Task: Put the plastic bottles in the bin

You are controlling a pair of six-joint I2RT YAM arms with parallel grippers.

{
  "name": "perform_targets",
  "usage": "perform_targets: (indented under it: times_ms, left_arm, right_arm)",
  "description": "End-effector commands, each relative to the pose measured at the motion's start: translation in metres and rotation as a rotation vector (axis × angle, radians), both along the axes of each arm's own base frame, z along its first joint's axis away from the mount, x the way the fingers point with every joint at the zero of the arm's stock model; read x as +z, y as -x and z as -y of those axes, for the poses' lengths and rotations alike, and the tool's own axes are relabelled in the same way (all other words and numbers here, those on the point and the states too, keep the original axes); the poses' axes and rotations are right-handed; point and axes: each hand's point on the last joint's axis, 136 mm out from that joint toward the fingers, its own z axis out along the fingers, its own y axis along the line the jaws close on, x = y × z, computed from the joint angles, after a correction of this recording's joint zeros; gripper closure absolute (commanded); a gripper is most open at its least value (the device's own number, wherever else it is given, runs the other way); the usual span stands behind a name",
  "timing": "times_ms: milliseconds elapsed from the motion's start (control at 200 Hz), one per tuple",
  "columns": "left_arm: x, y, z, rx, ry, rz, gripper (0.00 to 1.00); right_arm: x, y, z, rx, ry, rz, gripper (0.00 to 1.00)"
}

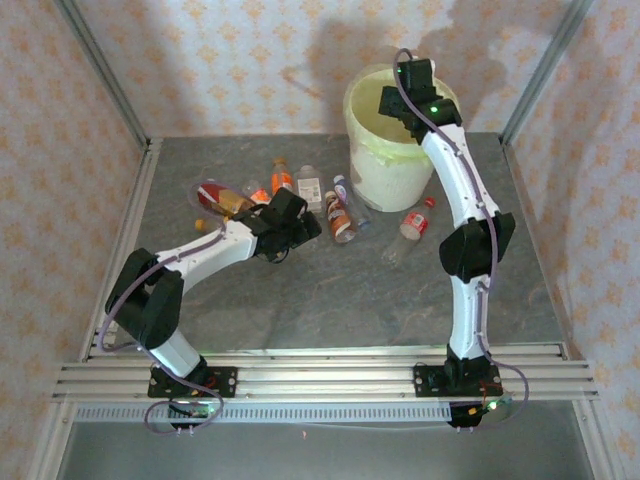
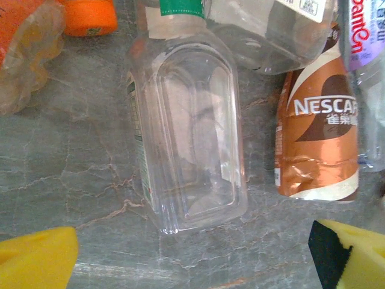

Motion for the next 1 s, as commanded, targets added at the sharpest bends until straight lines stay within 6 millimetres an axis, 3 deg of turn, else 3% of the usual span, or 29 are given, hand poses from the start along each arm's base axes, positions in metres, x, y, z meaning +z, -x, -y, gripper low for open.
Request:
perform_targets:
  times_ms: [0, 250, 460, 585, 686, 701, 751, 791, 996]
  left_arm:
    - [0.003, 0.001, 0.001, -0.035, -0.082, -0.005, 0.00]
    - [-0.006, -0.002, 0.004, -0.070, -0.194, -0.042, 0.00]
    - [-0.012, -0.015, 0.001, -0.059, -0.273, -0.055, 0.00]
    - [-0.023, -0.017, -0.001, -0.059, -0.315, -0.089, 0.00]
    - [-0.031, -0.018, 0.006, -0.077, -0.299, -0.102, 0.02]
    - [-0.042, -0.017, 0.005, -0.080, -0.310, -0.122, 0.03]
    - [-0.049, -0.018, 0.007, -0.082, -0.310, -0.127, 0.04]
    - [-0.052, -0.018, 0.009, -0.088, -0.304, -0.123, 0.06]
    - [-0.071, -0.021, 0.024, -0.151, -0.279, -0.113, 0.13]
  right_arm:
    - [0.052, 0.025, 0.006, 0.015, -0.032, 0.096, 0.11]
    - [0.096, 0.072, 0.000, 0.125, -0.100, 0.254, 0.08]
    - [0.115, 0.122, 0.008, 0.161, -0.120, 0.354, 0.00]
    - [0.106, 0.155, 0.014, 0.168, -0.154, 0.360, 0.01]
    - [0.082, 0.178, 0.019, 0.155, -0.201, 0.335, 0.01]
    - [0.078, 0.181, 0.020, 0.153, -0.206, 0.328, 0.01]
    - [0.062, 0.187, 0.021, 0.152, -0.212, 0.299, 0.01]
    - [0.062, 0.199, 0.025, 0.147, -0.215, 0.307, 0.01]
    - [0.035, 0.217, 0.045, 0.064, -0.161, 0.253, 0.01]
